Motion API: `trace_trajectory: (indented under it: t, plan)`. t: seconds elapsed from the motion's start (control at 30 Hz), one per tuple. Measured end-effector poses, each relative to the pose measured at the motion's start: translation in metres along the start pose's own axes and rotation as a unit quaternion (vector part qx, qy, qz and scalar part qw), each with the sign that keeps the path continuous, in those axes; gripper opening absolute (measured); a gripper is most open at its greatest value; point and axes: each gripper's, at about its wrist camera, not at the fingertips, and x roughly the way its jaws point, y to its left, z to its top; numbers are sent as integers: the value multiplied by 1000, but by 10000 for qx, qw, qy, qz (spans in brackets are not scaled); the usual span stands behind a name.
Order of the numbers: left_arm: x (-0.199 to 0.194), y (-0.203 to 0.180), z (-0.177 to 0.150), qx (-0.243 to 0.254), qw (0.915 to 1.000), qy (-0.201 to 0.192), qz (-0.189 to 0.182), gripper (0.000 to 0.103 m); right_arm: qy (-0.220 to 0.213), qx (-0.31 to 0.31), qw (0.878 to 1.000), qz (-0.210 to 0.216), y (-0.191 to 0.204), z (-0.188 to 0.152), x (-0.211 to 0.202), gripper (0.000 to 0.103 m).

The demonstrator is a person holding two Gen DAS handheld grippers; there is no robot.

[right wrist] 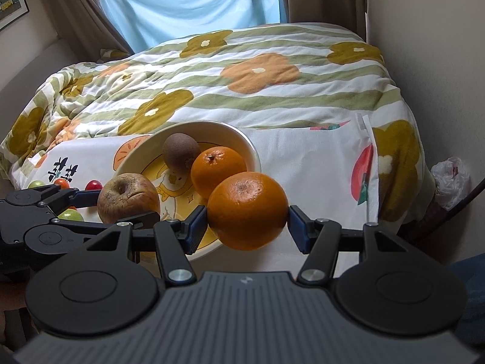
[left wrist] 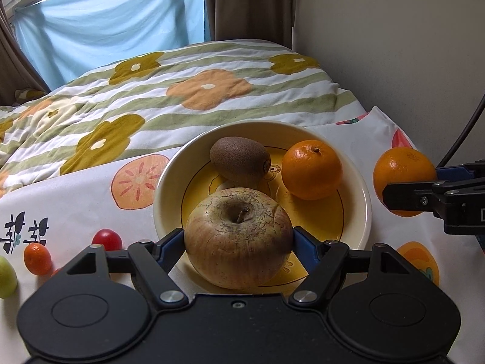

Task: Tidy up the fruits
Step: 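Release the apple in the bowl with the left tool while the right tool releases the orange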

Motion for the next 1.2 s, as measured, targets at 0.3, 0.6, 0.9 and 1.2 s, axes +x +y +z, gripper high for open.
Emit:
trace_trajectory:
  t: [0.3, 0.6, 0.9, 1.2]
  plan:
    - [-26, 7, 1, -105, 9994, -326, -65, 101, -32, -21, 10000, 35, 2, 0, -1, 73]
    - [-53, 34, -11, -530, 9976, -400, 175, 101, 55, -322, 9993, 180, 11, 0, 9, 73]
    - [-69, 50, -31, -1076, 9928, -401, 342, 101, 143, -962, 9947, 320, 33, -5, 25, 73]
    - [-69, 51, -35, -1065, 9926, -382, 444, 101, 61, -1385, 9900, 259, 47, -9, 31, 87]
